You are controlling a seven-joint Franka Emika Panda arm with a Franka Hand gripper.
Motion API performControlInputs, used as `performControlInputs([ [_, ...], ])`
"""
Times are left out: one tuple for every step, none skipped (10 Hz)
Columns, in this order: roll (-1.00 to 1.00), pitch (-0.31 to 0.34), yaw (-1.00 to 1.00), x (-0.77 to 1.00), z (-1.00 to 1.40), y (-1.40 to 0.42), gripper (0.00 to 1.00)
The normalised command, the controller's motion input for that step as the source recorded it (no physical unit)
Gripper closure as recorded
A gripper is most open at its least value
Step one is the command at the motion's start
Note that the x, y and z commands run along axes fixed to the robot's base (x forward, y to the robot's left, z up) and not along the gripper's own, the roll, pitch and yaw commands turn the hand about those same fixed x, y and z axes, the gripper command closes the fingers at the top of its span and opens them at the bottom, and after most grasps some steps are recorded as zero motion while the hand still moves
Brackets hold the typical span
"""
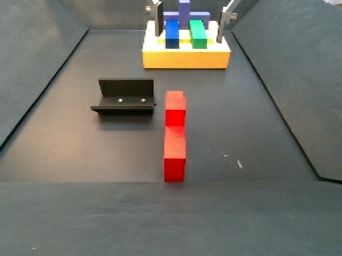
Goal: Pick up the red object. Move up. Move to above the board. Insert the red object.
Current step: Pick up the red object.
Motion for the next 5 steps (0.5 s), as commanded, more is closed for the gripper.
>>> performControlInputs([
  [-0.30, 0.000, -0.53, 0.08, 0.06, 0.21, 0.00],
  [-0.24, 0.000, -0.63, 0.10, 0.00, 0.15, 0.00],
  [-0.12, 0.019, -0.81, 0.13, -0.01, 0.08, 0.00],
  [-0.05, 0.056, -0.85, 0.08, -0.07, 0.10, 0.00],
  [-0.04, 0.067, -0.87, 0.06, -0.12, 0.11, 0.00],
])
